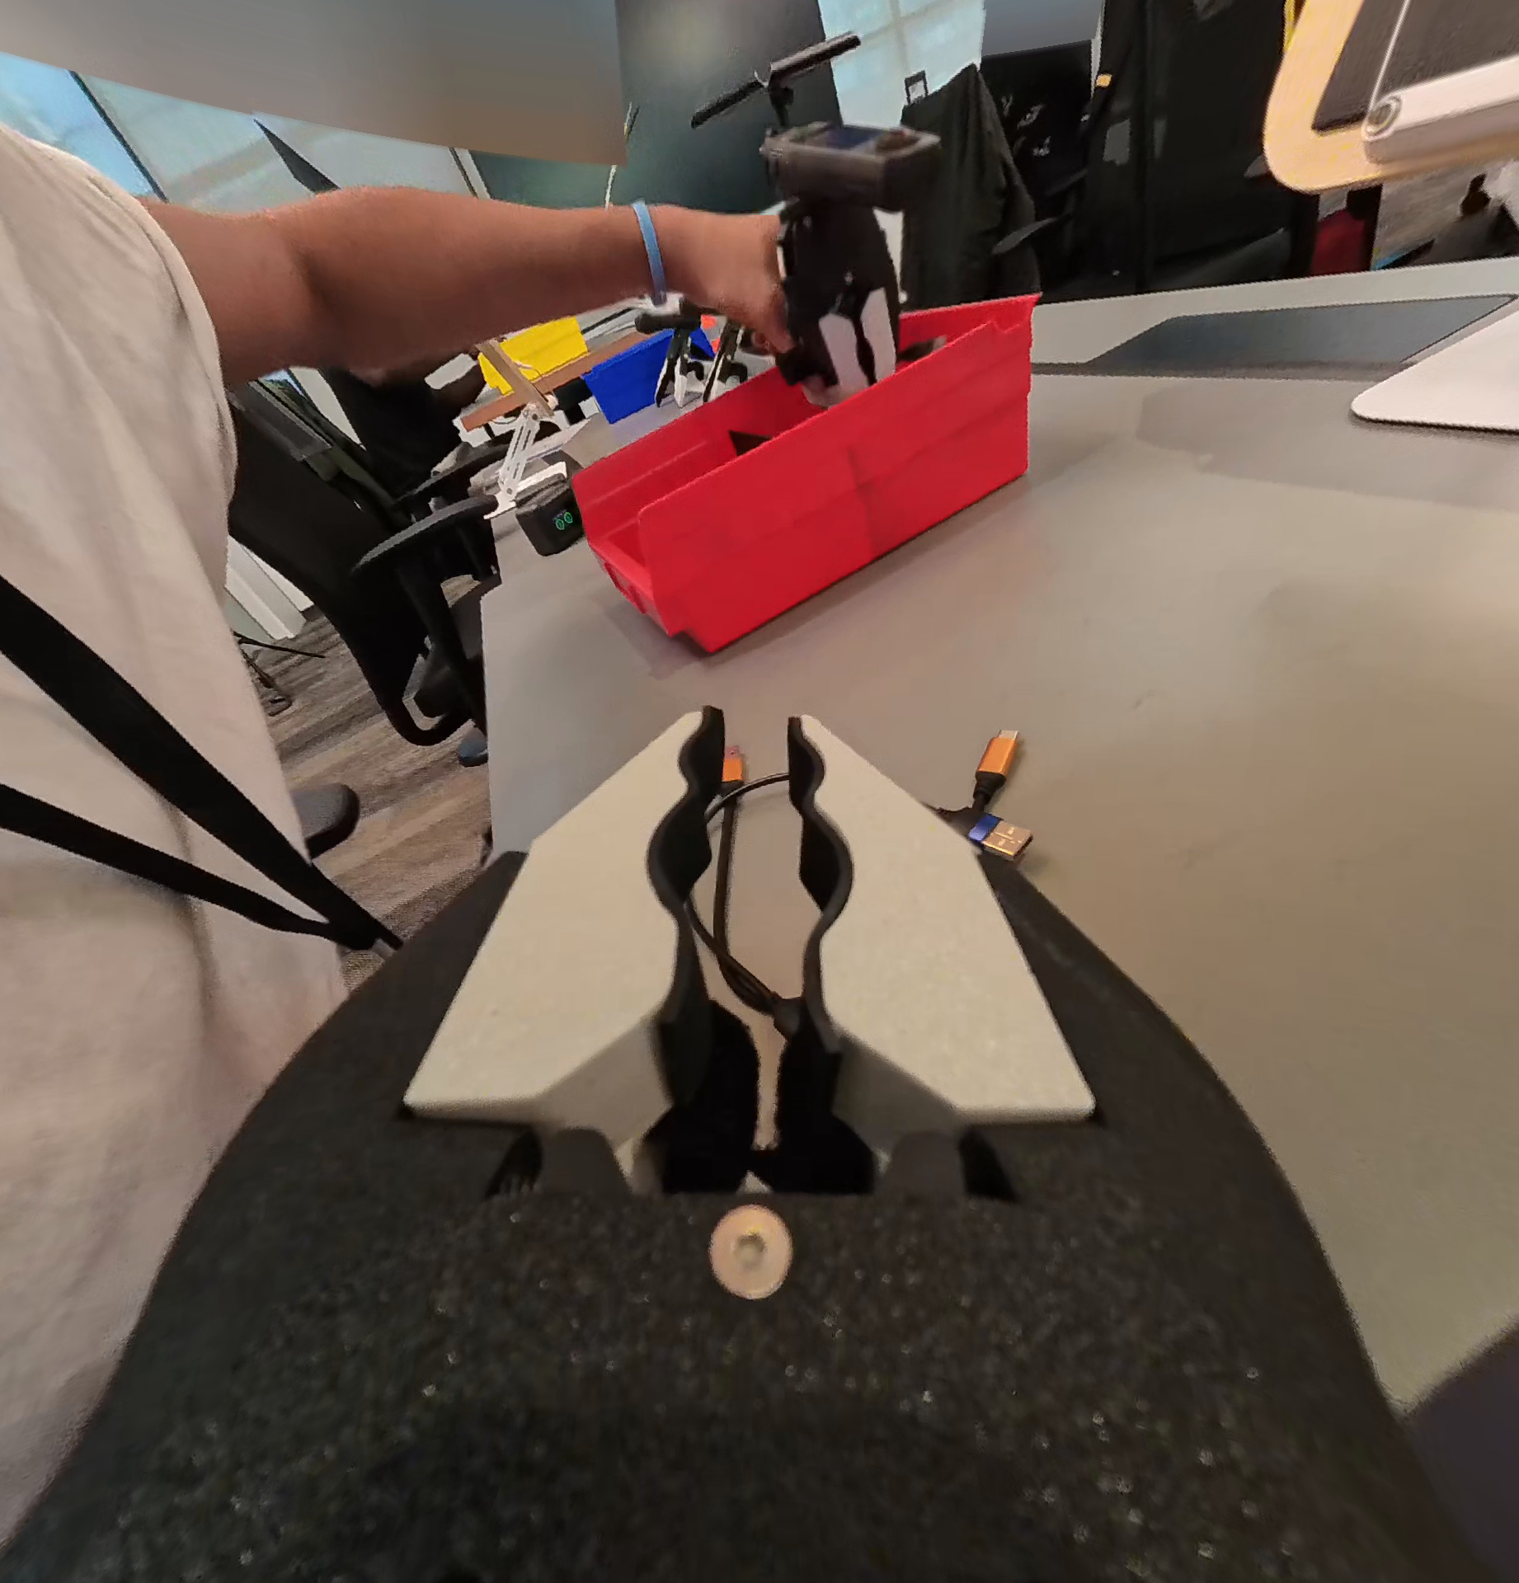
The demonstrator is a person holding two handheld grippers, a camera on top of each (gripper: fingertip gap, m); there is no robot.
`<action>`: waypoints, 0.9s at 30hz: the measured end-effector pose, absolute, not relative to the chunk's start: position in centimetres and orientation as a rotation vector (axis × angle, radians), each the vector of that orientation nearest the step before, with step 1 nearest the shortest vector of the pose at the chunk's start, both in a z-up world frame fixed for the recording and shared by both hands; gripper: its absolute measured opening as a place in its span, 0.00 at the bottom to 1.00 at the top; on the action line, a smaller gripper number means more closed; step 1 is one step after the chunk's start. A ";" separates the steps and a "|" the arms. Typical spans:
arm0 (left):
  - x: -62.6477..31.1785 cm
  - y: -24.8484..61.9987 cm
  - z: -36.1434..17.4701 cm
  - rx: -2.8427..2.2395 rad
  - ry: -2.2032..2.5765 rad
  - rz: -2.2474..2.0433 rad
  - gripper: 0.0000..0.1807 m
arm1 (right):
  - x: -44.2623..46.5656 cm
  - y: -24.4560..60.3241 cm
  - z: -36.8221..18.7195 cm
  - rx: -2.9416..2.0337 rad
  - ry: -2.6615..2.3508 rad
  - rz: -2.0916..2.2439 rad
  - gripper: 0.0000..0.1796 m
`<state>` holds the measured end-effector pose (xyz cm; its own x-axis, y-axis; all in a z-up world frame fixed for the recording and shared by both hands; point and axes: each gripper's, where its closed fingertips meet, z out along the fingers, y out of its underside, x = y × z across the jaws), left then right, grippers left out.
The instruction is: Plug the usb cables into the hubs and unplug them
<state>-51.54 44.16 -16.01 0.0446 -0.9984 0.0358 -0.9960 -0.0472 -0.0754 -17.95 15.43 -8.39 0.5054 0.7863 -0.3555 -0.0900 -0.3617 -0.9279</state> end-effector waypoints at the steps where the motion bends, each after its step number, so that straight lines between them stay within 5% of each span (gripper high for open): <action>1: -51.5 44.2 -15.7 -2.266 2.130 -0.146 0.00 | -17.9 15.3 -8.4 -1.693 -0.602 1.028 0.07; 15: -49.7 41.6 -19.6 -2.410 2.161 -0.214 0.00 | -18.0 13.7 -9.9 -1.736 -0.650 0.967 0.07; 18: -49.5 41.7 -18.9 -2.383 2.129 -0.171 0.12 | -18.1 13.6 -9.6 -1.728 -0.646 0.975 0.07; 27: -49.8 44.5 -18.1 -2.293 2.053 -0.003 0.16 | -19.2 13.0 -10.3 -1.747 -0.693 0.972 0.07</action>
<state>-49.78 44.46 -18.09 0.1110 -0.9930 -0.0413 -0.9928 -0.1089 -0.0493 -19.22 12.99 -10.28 0.5167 0.8035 -0.2957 0.0181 -0.3555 -0.9345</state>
